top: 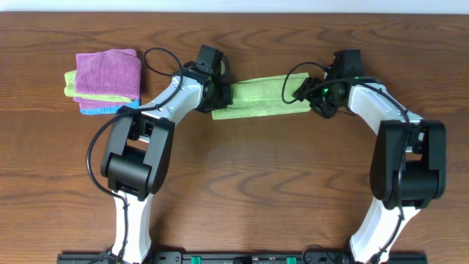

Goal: Fold the cloth

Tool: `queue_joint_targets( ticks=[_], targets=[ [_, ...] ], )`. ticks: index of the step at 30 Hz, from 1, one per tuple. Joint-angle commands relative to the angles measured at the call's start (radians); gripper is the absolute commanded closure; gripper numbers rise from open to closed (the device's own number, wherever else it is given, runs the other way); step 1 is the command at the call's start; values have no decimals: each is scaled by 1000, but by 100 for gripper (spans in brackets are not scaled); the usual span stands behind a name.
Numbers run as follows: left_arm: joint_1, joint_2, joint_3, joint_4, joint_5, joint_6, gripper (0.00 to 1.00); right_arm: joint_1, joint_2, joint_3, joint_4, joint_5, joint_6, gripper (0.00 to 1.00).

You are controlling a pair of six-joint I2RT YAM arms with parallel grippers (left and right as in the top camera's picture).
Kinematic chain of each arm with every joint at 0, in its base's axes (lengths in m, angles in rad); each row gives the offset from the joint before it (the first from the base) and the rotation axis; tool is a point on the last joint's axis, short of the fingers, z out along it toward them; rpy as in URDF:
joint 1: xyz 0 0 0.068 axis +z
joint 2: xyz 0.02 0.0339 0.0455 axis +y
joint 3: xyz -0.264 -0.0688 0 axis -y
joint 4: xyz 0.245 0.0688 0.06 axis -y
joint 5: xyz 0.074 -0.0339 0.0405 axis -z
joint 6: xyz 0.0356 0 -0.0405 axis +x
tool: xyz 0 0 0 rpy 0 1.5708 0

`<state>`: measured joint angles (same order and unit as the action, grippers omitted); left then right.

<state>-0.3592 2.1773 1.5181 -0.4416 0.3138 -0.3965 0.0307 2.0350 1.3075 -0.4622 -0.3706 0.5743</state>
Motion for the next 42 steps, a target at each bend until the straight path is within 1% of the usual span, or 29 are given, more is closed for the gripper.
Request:
queue_joint_targets(
  ticks=[1,9,11,13,16,17,18,20,23,31,36,42],
  targets=[
    [7,-4,18,-6,-26,16,94,14,32,1,-9,26,16,33],
    [7,-4,18,-7,-30,16,95,21,43,0,-8,88,15,48],
    [7,-4,18,-7,-30,16,94,23,60,0,-4,91,15,55],
    [7,-4,18,-7,-30,16,94,24,80,0,-2,90,15,65],
    [7,-4,18,-8,-31,16,94,29,104,0,-3,90,4,90],
    [7,-4,18,-10,-33,16,94,30,104,0,-1,90,-9,97],
    [7,-4,18,-10,-34,16,94,31,104,0,0,91,-24,99],
    [9,-4,18,-16,-38,16,94,31,98,2,-2,95,-61,99],
    [16,-4,18,-32,-57,16,94,27,80,2,-22,106,-76,99],
    [55,-4,18,-56,-63,24,94,37,-63,2,-46,116,-106,99],
    [60,-4,18,-56,-63,24,94,71,-130,2,-47,115,-109,98],
    [60,-4,18,-56,-63,24,94,137,-156,2,-47,101,-111,99]
  ],
)
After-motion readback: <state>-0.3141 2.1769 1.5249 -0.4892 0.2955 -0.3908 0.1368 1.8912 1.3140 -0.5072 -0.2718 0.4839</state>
